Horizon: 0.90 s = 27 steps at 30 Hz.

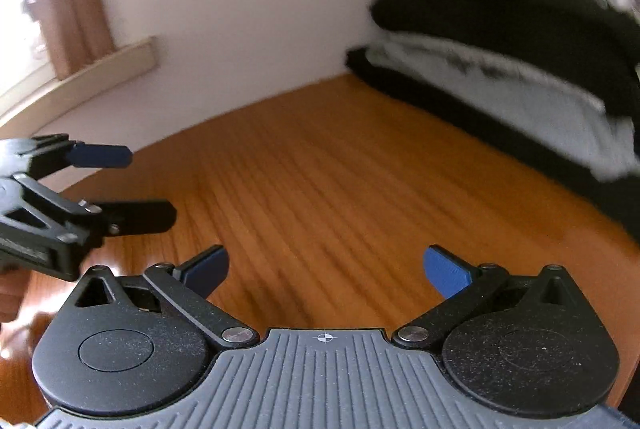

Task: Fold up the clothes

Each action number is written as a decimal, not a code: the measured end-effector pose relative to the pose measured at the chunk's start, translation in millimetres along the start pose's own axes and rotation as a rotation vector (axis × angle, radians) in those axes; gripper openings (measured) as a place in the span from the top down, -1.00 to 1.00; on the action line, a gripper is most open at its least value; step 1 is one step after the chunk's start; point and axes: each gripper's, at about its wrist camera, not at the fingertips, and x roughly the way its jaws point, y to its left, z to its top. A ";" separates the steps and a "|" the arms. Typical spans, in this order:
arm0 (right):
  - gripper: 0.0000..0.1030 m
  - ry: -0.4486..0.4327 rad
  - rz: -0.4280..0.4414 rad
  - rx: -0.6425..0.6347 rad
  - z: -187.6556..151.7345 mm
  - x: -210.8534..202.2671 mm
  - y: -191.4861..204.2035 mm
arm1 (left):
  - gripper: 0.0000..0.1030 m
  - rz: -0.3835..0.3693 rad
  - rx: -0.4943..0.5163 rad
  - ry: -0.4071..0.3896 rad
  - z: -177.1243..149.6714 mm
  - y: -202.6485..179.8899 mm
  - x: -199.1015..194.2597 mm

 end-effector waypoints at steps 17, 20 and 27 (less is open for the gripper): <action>-1.00 -0.053 -0.377 0.177 -46.6 -30.4 43.4 | -1.00 -0.108 0.071 0.061 -10.2 0.6 14.5; -1.00 -0.059 -0.435 0.227 -53.3 -35.5 52.5 | -1.00 -0.089 0.093 0.069 -10.4 -4.0 15.9; -1.00 -0.069 -0.520 0.300 -62.7 -41.4 67.9 | -1.00 -0.110 0.123 0.073 -11.1 -7.1 16.3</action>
